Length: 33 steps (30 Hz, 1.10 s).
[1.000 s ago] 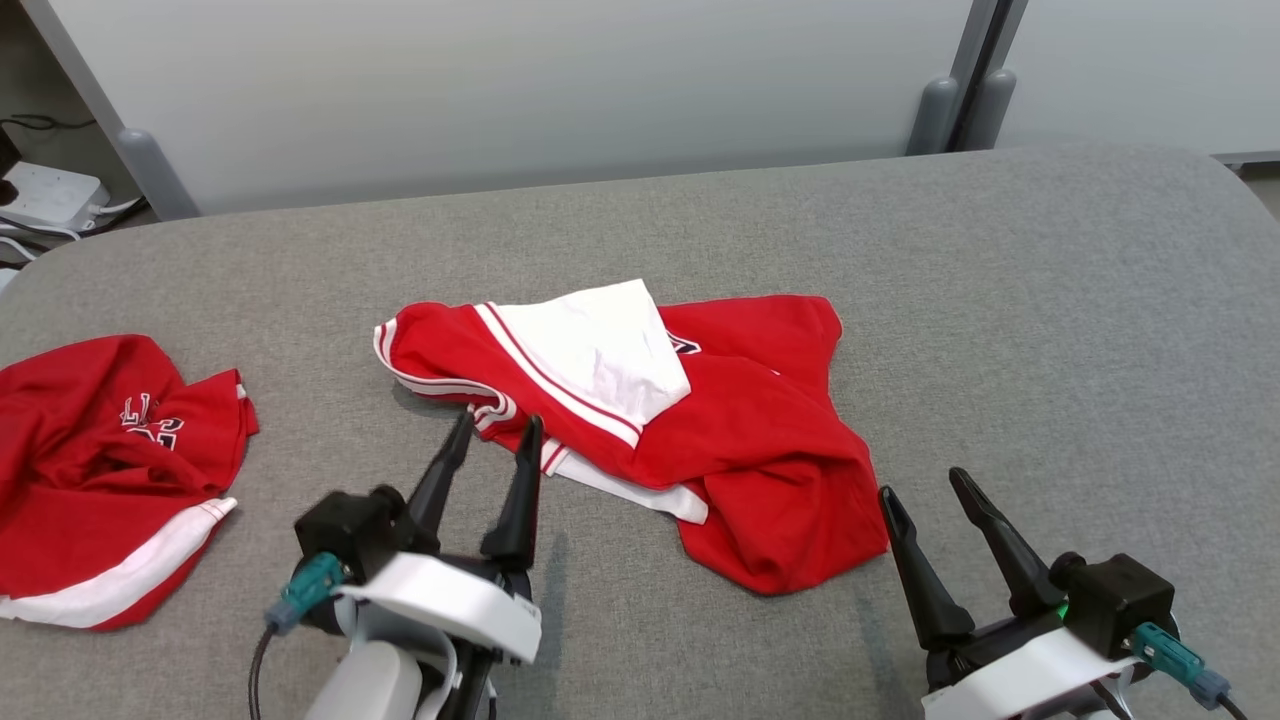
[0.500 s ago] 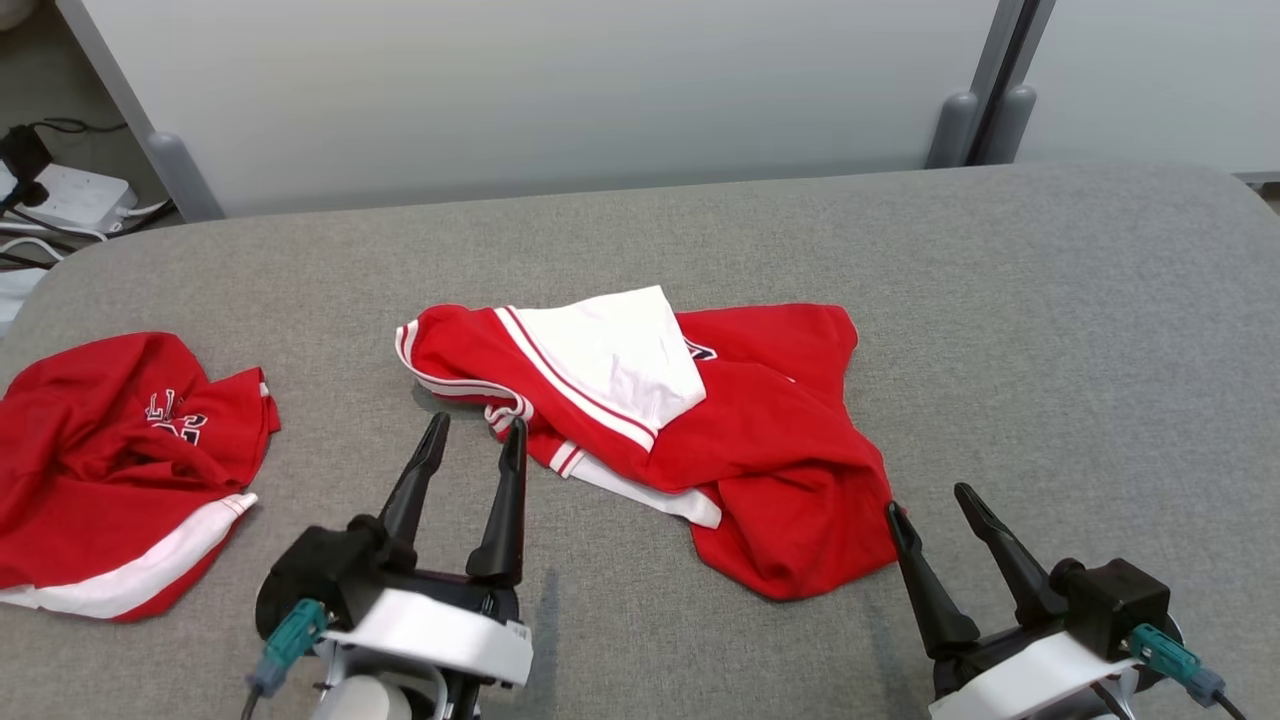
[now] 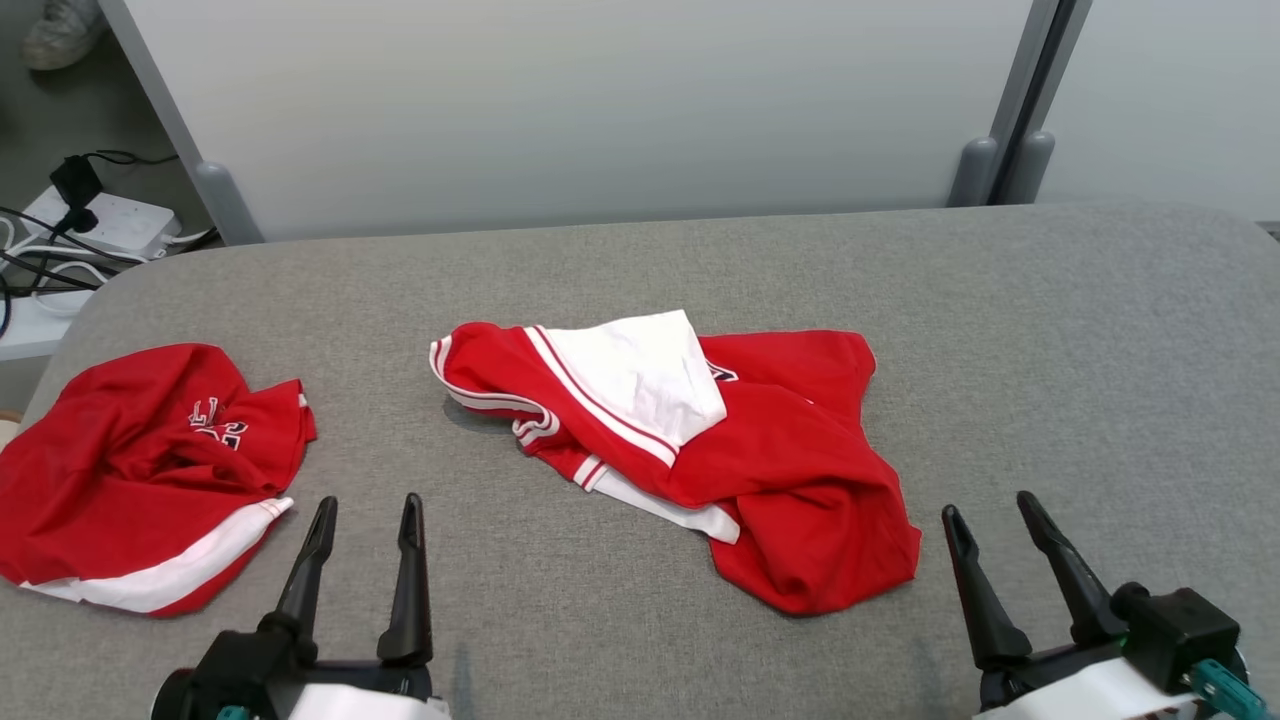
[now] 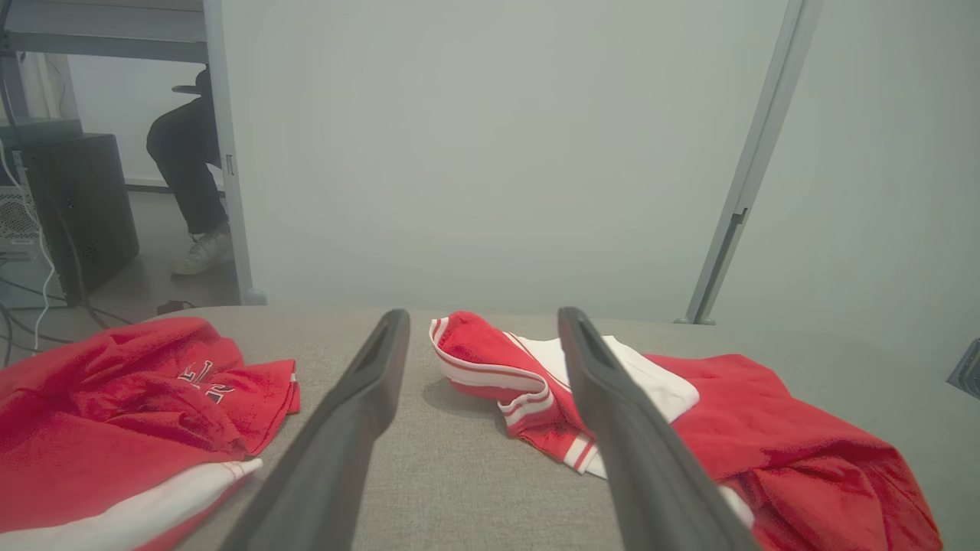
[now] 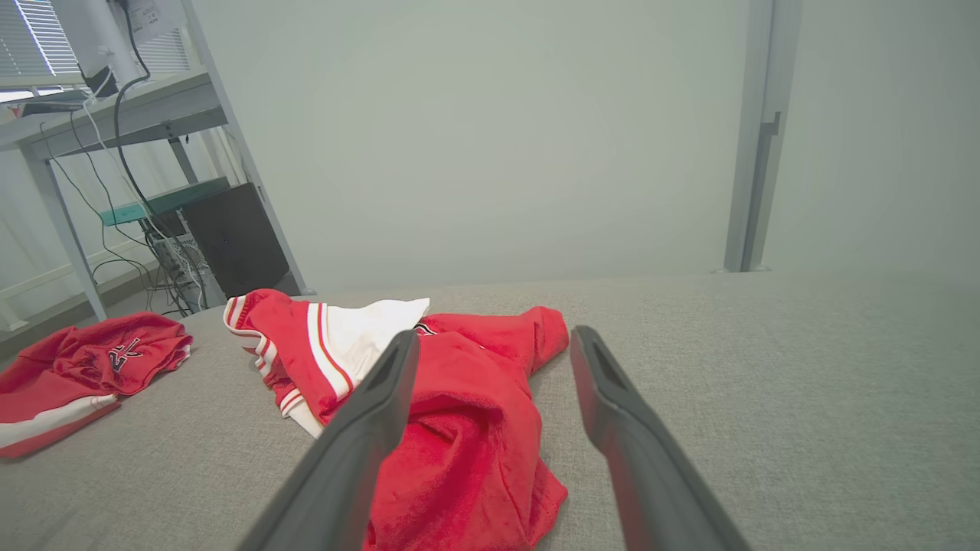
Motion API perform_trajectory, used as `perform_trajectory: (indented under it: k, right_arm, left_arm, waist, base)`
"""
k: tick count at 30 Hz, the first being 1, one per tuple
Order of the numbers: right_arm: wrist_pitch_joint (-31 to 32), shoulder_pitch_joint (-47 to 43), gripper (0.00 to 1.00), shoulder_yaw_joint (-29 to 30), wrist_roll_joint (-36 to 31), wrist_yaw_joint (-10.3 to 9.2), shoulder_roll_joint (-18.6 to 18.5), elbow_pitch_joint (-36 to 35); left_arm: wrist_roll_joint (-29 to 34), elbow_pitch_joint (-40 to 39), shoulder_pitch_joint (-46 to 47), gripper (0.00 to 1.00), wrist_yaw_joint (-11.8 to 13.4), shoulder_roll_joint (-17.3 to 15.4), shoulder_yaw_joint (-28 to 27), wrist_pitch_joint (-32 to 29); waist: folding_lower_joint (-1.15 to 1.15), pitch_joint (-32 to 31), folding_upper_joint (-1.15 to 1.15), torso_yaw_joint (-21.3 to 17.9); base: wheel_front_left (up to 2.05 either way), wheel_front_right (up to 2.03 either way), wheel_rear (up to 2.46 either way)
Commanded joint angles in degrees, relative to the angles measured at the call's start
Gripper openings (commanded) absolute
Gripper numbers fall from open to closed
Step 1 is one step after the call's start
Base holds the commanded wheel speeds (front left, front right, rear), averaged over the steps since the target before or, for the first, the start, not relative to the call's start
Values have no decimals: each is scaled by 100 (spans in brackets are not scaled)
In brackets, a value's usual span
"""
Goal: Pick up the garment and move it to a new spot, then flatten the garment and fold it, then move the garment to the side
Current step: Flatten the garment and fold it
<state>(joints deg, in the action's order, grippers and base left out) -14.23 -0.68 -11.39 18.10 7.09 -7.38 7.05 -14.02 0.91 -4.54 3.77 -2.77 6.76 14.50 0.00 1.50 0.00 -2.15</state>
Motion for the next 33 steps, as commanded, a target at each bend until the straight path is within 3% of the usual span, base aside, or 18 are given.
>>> perform_trajectory:
  k: [1, 8, 17, 24, 33]
  right_arm:
    - [-77, 1, 100, -1, -101, 40, -20, -237]
    - [-77, -270, 100, 268, -260, 40, 83, -486]
    - [-77, -385, 100, 311, -213, 40, 130, -407]
    - [-77, -297, 100, 136, 182, 40, 100, 1]
    - [-77, 314, 100, -228, 663, 40, -63, 1039]
  left_arm:
    - [54, -187, 39, 100, 10, -11, -258, 50]
    - [53, -119, -310, 100, 95, -11, -539, 50]
    - [45, 137, -538, 100, 12, -11, -674, 50]
    - [98, 191, -458, 100, -14, -11, -533, 50]
    - [36, 140, -204, 100, -5, -11, -208, 50]
  waist:
    - [0, -38, 0, 45]
    - [0, -82, 0, 119]
    - [0, -113, 0, 200]
    - [0, -95, 0, 283]
    - [0, 166, 0, 390]
  base:
    - [0, 0, 0]
    - [0, 0, 0]
    - [0, 0, 0]
    - [0, 0, 0]
    - [0, 0, 0]
